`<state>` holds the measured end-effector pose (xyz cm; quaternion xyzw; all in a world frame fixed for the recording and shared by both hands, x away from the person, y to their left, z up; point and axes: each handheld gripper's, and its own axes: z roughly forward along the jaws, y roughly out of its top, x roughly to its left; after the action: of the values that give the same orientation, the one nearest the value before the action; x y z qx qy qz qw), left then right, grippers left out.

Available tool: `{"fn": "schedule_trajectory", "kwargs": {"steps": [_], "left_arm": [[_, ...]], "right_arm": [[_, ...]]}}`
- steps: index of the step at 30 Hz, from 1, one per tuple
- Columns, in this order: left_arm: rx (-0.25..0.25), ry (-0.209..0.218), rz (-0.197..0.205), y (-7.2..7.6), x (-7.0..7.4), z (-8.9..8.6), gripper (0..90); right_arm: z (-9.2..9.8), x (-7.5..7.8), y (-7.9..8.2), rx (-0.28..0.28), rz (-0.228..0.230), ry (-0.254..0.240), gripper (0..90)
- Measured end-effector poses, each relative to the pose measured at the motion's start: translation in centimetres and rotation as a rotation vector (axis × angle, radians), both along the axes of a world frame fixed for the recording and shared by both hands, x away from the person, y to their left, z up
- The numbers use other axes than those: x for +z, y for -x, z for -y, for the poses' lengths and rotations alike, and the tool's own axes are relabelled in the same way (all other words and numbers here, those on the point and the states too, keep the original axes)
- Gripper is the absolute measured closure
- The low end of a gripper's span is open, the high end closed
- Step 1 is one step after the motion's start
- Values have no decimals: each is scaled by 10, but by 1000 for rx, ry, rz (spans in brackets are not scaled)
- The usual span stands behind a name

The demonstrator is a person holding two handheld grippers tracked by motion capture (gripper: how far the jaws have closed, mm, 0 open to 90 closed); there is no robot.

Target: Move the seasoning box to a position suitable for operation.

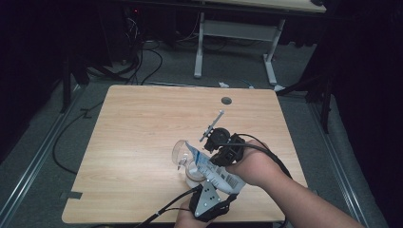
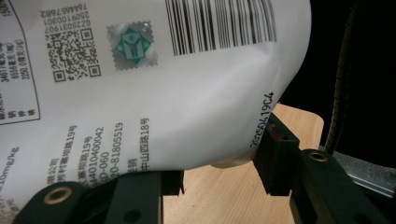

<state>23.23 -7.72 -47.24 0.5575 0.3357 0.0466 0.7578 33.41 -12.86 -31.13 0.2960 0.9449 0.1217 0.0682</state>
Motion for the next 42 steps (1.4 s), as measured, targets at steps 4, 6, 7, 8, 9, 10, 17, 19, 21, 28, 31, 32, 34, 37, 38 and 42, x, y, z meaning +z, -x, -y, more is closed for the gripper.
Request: {"fn": "schedule_trajectory", "kwargs": {"steps": [4,6,7,8,9,10,17,19,21,28,31,32,34,37,38,42], "left_arm": [[1,3,0,0,0,0,590],[1,6,0,0,0,0,590],[2,6,1,0,1,0,590],[3,7,1,0,1,0,590],[2,7,2,0,1,0,590],[2,8,2,-1,1,0,590],[2,10,5,-1,1,0,590],[1,9,5,-1,1,0,590],[-1,10,5,0,2,0,590],[0,7,8,-1,3,0,590],[-1,6,10,-1,3,0,590],[-2,6,11,-1,3,0,590],[-2,7,11,-1,3,0,590],[-2,8,12,0,4,0,590],[-2,8,12,0,4,0,590],[-2,8,14,-1,4,0,590]], "right_arm": [[-1,0,0,-2,1,-1,900],[-1,0,0,-2,0,-1,900],[-1,0,0,-2,0,-1,900],[-1,1,0,-1,1,-1,900],[-1,1,0,-2,0,-4,900],[-1,1,0,-2,0,-4,900],[-2,1,1,-5,2,-5,900],[-1,1,0,0,4,-5,900],[-1,1,0,0,3,-4,900],[-1,2,0,2,5,-7,900],[-1,3,1,3,7,-5,900],[-1,3,1,2,7,-5,900],[-1,3,1,2,7,-5,900],[0,3,1,1,8,-3,900],[0,3,1,1,8,-3,900],[0,4,1,3,9,-5,900]]}}
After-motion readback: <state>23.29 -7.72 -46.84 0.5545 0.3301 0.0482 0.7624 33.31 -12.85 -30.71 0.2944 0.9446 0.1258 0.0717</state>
